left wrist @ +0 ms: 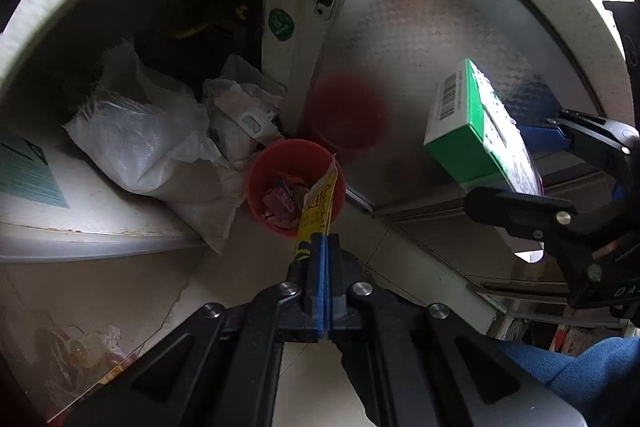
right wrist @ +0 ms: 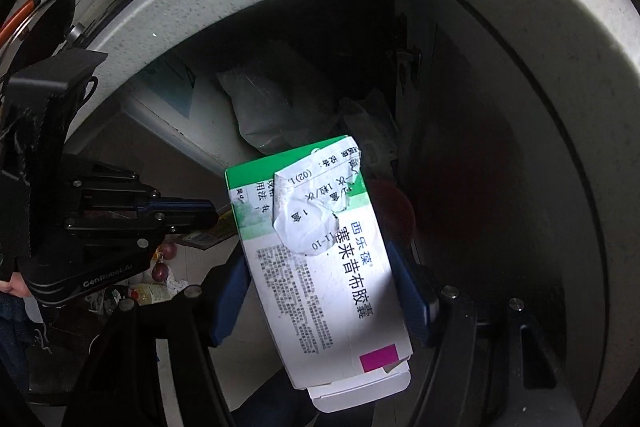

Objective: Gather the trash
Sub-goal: 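Carry the yeast packet and medicine box down toward the red bin with both tools, then open the left tool to drop the packet while the right tool releases the box into the bin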

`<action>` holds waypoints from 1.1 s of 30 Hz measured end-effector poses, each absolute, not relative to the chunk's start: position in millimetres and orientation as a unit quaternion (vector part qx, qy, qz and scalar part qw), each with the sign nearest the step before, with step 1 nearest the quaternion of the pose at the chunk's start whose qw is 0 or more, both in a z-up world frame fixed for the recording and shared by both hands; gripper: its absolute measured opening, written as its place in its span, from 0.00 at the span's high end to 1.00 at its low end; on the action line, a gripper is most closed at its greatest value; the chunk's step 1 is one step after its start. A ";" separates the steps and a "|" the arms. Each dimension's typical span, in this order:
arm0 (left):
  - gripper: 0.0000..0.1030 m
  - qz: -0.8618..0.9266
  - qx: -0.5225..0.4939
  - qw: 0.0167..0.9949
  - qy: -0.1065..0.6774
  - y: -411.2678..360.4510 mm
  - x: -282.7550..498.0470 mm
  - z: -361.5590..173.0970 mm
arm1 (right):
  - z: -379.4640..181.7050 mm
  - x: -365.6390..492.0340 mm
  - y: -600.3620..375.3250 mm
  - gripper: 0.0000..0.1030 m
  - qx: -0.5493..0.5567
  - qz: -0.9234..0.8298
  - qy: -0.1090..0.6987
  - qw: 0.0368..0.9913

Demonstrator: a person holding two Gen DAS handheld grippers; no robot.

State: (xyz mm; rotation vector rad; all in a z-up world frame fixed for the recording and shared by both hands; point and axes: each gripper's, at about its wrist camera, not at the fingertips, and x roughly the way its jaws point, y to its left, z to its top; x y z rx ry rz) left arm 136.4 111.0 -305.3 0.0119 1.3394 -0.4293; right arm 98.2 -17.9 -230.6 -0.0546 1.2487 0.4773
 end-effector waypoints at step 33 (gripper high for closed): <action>0.14 -0.182 0.008 0.764 0.619 113.0 173.3 -409.1 | -343.3 144.6 -18.5 0.37 -0.032 0.187 0.604 0.774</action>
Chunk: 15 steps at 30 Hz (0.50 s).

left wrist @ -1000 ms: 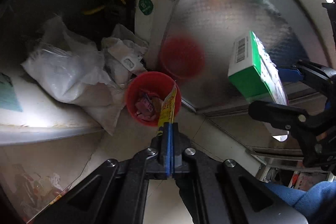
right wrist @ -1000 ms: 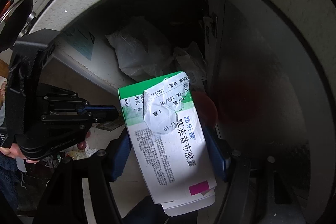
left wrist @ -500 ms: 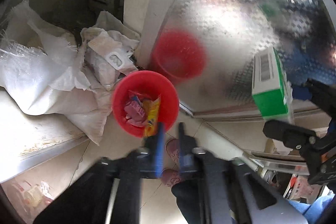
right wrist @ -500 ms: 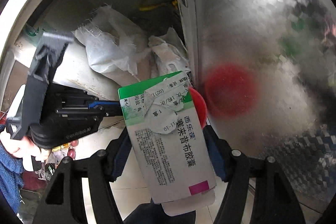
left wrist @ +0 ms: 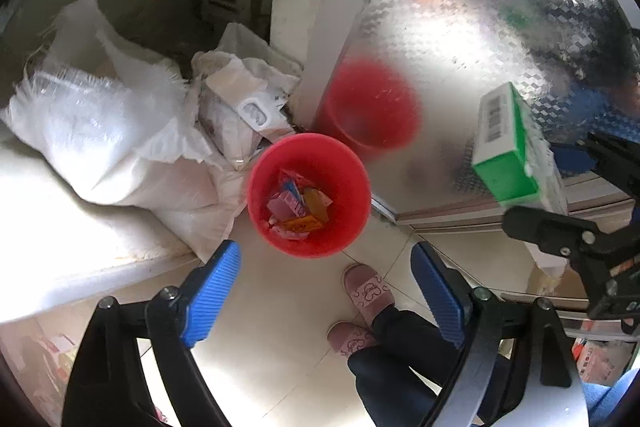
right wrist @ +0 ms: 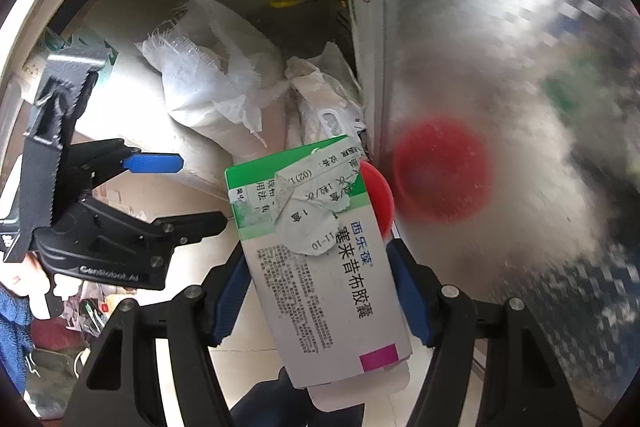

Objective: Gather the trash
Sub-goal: 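Open the left tool to drop the packet while the right tool releases the box into the bin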

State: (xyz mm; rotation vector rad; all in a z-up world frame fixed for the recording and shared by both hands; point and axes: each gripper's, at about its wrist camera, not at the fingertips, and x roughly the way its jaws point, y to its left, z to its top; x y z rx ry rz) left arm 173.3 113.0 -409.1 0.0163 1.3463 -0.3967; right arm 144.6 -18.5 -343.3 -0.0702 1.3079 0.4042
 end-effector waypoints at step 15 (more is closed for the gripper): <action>0.07 -0.127 -0.006 0.771 0.624 146.2 164.8 -439.3 | -387.9 170.7 10.8 0.37 -0.078 0.236 0.600 0.761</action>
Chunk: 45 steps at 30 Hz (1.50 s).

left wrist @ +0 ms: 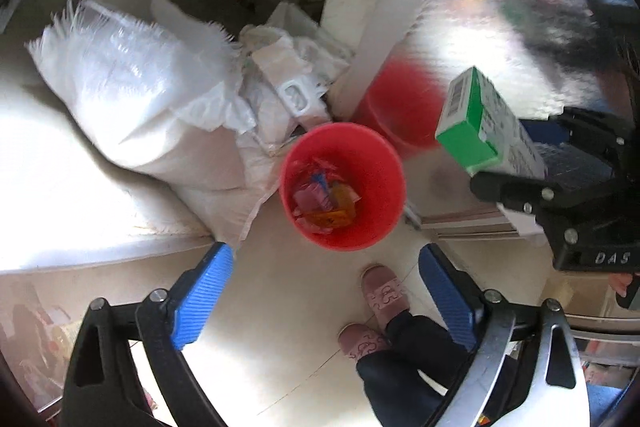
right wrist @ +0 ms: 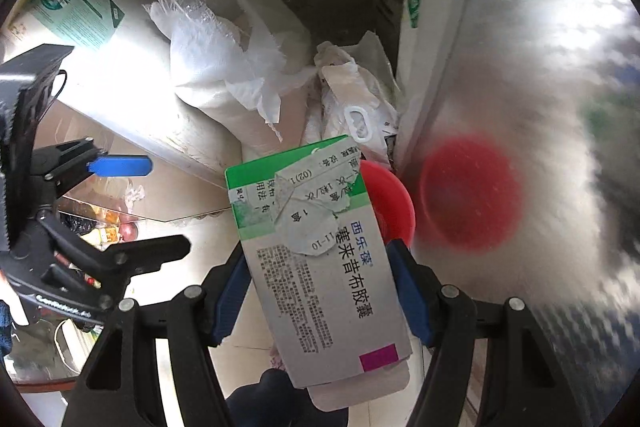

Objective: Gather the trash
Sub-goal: 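Open the left tool to drop the packet while the right tool releases the box into the bin, then raise both tools back up to the counter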

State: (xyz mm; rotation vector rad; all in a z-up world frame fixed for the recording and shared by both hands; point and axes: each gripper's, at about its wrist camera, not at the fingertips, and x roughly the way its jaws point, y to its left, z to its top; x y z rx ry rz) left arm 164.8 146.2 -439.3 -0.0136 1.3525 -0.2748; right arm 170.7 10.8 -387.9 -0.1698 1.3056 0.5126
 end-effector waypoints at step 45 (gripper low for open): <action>0.00 -0.038 -0.055 0.813 0.578 172.4 72.9 -269.8 | -253.8 96.7 19.2 0.01 -0.164 0.256 0.540 0.785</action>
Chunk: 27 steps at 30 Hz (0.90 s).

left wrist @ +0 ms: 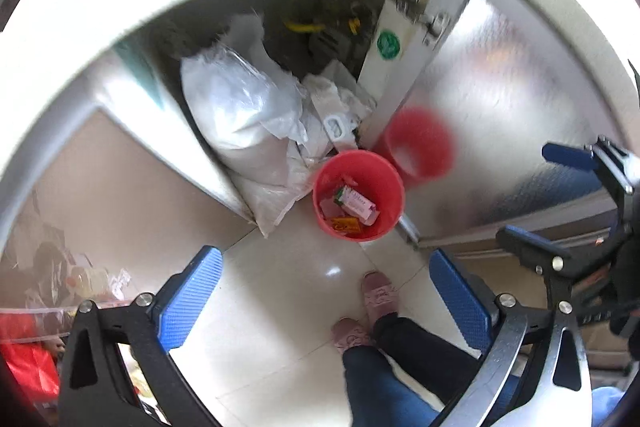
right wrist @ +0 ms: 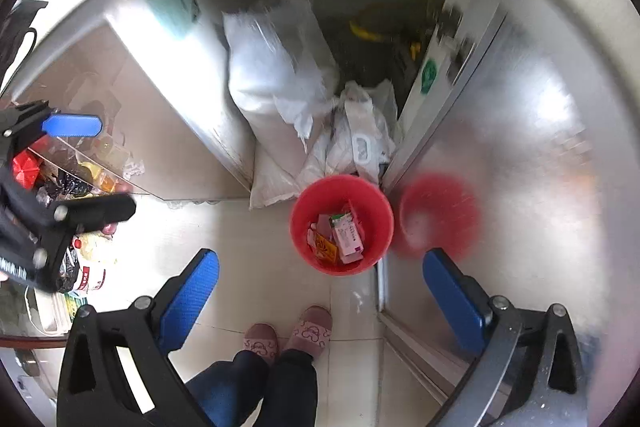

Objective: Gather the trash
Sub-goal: 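Raise both tools back up to the counter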

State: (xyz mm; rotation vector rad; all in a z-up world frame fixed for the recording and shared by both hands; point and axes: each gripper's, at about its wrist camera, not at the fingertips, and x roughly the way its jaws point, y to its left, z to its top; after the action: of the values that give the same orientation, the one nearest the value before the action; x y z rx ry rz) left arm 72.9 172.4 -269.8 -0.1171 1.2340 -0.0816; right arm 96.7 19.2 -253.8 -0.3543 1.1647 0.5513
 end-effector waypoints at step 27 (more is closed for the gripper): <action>0.00 -0.010 -0.037 0.869 0.493 182.1 42.0 -67.5 | -59.8 82.8 23.0 0.01 -0.126 0.275 0.490 0.817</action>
State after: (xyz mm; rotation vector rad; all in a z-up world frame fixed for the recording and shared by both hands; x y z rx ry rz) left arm 42.0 182.1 -67.5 -0.0772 1.0321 -0.0215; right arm 82.8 23.0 -59.8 -0.2680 1.0444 0.5868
